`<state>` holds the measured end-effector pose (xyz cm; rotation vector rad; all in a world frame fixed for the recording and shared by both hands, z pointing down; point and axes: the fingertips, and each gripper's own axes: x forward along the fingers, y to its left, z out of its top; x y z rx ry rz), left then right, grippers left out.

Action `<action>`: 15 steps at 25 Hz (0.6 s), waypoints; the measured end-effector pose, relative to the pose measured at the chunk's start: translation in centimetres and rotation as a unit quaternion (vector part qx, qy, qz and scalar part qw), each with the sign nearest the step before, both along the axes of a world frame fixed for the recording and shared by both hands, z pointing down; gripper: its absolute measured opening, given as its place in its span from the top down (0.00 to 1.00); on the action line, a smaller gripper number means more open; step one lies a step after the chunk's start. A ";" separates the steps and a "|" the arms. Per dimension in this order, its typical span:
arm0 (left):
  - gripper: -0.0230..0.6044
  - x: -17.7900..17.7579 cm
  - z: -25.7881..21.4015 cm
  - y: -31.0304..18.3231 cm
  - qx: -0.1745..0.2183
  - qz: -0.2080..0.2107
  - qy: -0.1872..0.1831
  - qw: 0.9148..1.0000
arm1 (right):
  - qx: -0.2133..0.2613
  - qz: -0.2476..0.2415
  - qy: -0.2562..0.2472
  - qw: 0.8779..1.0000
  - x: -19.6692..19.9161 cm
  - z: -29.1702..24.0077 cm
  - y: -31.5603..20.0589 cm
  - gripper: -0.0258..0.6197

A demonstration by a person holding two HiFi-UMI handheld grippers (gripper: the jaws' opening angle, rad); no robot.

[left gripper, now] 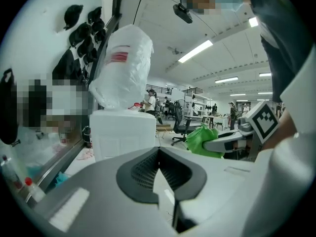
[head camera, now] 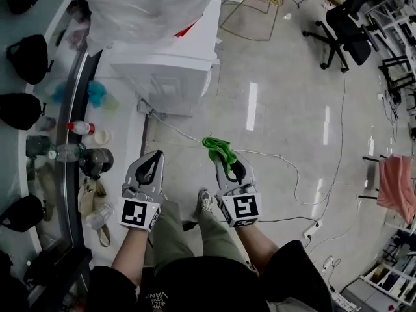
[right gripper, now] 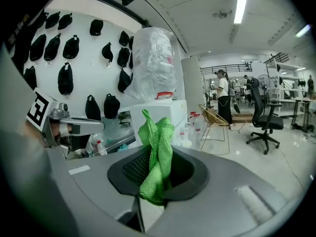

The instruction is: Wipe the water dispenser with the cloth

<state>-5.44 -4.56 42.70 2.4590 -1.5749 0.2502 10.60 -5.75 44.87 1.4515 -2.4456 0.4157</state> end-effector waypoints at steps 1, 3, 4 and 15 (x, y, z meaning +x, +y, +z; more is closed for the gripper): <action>0.96 0.2 -0.6 0.3 0.001 -0.005 -0.001 1.000 | 0.001 -0.005 -0.001 1.000 0.2 -0.6 0.4 0.84; 0.96 0.6 -1.8 1.0 0.001 -0.012 0.001 1.000 | 0.004 -0.016 -0.008 1.000 0.3 -2.1 1.2 0.84; 0.96 0.9 -2.3 1.4 0.002 -0.013 0.001 1.000 | 0.006 -0.023 -0.013 1.000 0.3 -2.8 1.6 0.84; 0.96 3.0 -6.3 6.7 0.003 -0.027 -0.008 1.000 | 0.025 -0.074 -0.028 0.997 2.4 -9.1 6.4 0.84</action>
